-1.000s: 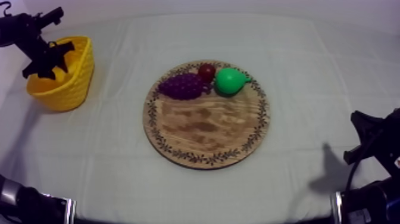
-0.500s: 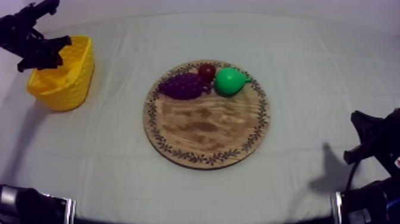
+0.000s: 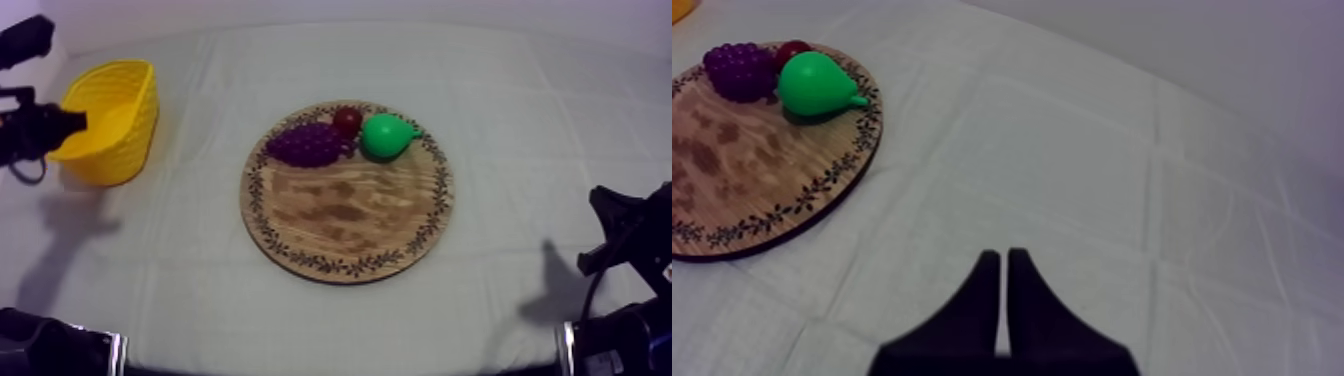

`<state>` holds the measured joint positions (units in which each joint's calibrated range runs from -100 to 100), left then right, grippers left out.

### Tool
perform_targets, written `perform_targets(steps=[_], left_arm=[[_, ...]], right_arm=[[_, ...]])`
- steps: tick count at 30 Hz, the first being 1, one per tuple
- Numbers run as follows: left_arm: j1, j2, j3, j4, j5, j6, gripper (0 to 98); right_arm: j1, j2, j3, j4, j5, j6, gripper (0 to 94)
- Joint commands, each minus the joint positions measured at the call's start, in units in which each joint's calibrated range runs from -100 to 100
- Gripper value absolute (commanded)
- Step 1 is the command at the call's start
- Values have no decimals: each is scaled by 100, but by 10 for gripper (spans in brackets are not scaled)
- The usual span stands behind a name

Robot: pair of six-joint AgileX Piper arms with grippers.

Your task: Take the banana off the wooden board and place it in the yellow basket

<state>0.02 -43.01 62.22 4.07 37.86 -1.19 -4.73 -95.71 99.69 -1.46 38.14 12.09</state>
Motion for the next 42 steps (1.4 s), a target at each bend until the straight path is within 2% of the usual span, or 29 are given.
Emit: perform_targets(steps=[1, 10, 16, 19, 21, 24, 27, 42], left_arm=[[-4, -1788, 856, 41, -26, -155, 1], [-122, -3957, 2505, 65, -55, -422, 1], [-20, -4854, 3399, -9, -281, -518, 1], [-15, -5084, 3498, -112, -97, -336, 1], [-6, -5197, 3513, -252, -4, 69, 1], [-19, -5458, 3656, -498, -331, 819, 1], [-47, -5599, 3722, -584, -476, 1176, 1], [-63, -5673, 3756, -629, -552, 1211, 1]], right_arm=[[-1, -4, -3, -3, 1, 2, 5], [-1, -4, -3, -3, 1, 3, 5], [-1, -4, -3, -3, 1, 3, 5], [-1, -4, -3, -3, 1, 4, 5], [-1, -4, -3, -3, 1, 2, 5], [-1, -4, -3, -3, 1, 4, 5], [-2, -4, -3, -3, 1, 1, 5], [-1, -4, -3, -3, 1, 0, 5]])
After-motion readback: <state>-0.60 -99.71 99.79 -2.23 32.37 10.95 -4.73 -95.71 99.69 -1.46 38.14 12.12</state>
